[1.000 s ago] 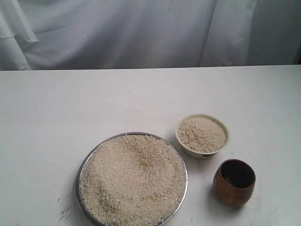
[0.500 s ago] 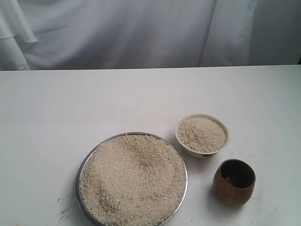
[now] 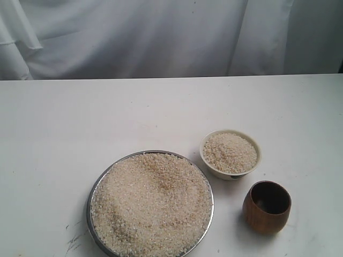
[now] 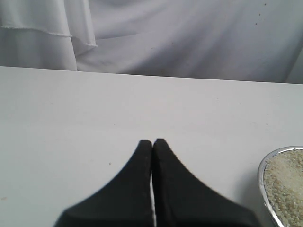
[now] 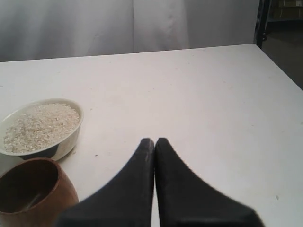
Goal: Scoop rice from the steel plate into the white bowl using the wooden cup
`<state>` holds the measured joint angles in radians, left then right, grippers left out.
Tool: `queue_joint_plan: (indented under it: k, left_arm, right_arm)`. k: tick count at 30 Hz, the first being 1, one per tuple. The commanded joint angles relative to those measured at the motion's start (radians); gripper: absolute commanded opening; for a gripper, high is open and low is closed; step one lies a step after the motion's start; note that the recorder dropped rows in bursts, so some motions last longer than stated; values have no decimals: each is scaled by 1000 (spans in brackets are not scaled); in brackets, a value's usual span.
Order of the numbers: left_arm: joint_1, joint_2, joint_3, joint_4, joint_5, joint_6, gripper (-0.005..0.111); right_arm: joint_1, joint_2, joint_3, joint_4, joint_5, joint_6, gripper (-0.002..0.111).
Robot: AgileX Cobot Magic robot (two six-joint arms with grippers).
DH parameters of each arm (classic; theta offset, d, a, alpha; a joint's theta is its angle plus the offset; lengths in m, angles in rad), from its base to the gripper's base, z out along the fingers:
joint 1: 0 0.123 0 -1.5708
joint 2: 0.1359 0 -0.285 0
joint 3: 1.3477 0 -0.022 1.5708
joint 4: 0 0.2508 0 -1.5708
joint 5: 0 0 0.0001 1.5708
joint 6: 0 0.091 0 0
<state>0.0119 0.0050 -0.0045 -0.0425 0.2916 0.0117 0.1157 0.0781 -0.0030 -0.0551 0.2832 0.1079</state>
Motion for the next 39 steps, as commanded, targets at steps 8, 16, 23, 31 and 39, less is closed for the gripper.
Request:
queue_joint_plan:
  k: [8, 16, 23, 31, 39]
  left_arm:
    - [-2, -5, 5, -1, -6, -3, 0]
    - [-2, -5, 5, -1, -6, -3, 0]
    - [-2, -5, 5, -1, -6, -3, 0]
    - [-2, -5, 5, -1, -6, -3, 0]
    - [-2, -5, 5, -1, -6, -3, 0]
  right_arm:
    - [1, -78, 3, 55, 66, -64, 0]
    - [1, -78, 3, 49, 63, -51, 0]
    - [1, -78, 3, 49, 63, -51, 0]
    - [1, -78, 3, 49, 63, -51, 0]
    - [1, -78, 3, 49, 63, -51, 0]
